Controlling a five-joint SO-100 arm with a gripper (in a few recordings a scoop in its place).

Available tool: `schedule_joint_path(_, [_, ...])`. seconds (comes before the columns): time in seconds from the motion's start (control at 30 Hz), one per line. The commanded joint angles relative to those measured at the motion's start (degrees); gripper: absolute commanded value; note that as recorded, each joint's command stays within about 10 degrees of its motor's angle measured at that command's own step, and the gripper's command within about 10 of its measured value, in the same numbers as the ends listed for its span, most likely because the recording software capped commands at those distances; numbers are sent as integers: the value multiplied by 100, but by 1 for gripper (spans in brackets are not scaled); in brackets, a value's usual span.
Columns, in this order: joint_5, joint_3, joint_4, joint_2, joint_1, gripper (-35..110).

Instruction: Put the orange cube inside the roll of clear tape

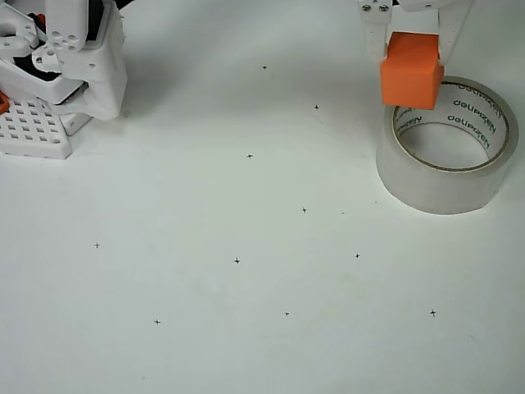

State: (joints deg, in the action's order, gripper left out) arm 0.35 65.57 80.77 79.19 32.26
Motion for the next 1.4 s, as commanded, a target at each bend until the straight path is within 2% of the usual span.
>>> schedule_joint_path(0.0, [-185,-791,88,26,-62,13])
schedule_joint_path(0.33, [-431,-1837,501,-756,-176,14])
schedule_joint_path(0.43, [-475,-1872,510,-782,-185,26])
schedule_joint_path(0.57, [-589,-2074,545,-888,-193,34])
schedule_joint_path(0.77, [-721,-2276,562,-1037,-220,40])
schedule_joint_path(1.1, [-1072,-2812,562,-1318,-299,42])
schedule_joint_path(1.37, [-1204,-3647,984,-1740,-290,42])
